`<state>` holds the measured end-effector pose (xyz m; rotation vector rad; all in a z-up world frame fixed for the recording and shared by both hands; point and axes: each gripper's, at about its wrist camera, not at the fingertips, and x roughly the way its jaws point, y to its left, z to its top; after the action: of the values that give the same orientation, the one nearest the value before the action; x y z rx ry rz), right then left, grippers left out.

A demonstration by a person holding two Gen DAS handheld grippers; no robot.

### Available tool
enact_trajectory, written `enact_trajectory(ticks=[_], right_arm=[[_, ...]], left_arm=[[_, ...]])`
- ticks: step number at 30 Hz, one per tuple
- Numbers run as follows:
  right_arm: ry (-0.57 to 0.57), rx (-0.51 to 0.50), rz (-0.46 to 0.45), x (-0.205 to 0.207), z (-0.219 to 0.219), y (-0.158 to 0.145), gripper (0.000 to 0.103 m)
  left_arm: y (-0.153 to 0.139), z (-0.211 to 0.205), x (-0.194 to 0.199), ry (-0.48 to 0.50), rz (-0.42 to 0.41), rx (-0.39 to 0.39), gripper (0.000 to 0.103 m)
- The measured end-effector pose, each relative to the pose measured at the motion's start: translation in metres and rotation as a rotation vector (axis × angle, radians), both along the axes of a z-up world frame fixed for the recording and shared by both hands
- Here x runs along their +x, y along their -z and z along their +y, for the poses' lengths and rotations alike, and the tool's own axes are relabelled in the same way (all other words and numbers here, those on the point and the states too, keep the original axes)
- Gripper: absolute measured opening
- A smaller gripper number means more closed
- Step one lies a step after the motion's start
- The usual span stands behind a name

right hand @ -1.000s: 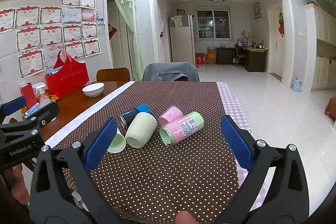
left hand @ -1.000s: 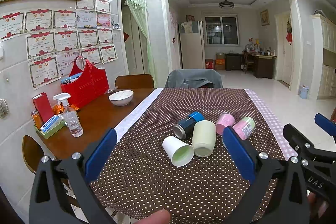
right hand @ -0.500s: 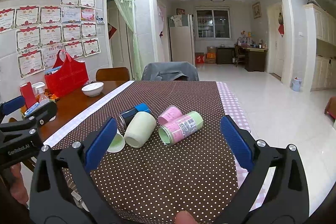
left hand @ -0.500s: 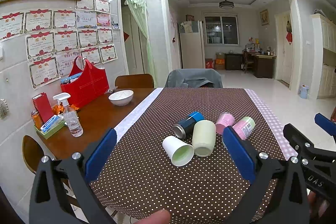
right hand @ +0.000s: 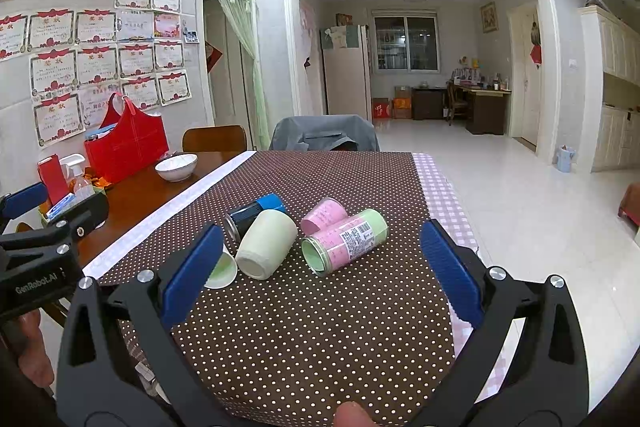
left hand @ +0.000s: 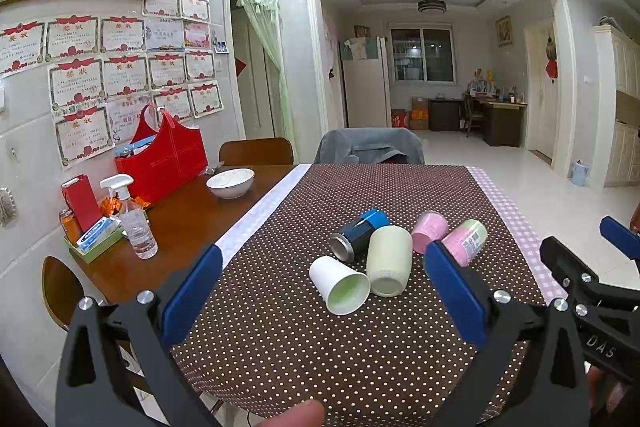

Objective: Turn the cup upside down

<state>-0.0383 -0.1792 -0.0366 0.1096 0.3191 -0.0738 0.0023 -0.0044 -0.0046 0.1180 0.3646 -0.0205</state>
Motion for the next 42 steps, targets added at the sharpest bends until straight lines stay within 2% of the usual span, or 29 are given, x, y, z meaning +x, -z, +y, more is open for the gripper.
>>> enact_trajectory(ticks=[22, 33, 42], right_arm=[[-0.014, -0.010, 0.037, 0.019, 0.006, 0.008, 0.097], [-0.018, -0.022, 0.099, 0.058, 0.000, 0.025, 0.097], [-0.049, -0.023, 0.193, 0.113, -0.004, 0.049, 0.097]], left_arm=[[0.011, 0.004, 0.017, -0.006, 0.050, -0.002, 0.099], [0.042, 0.006, 0.051, -0.025, 0.147, -0.006, 0.099], [0.078, 0.020, 0.109, -0.074, 0.296, -0.033, 0.099]])
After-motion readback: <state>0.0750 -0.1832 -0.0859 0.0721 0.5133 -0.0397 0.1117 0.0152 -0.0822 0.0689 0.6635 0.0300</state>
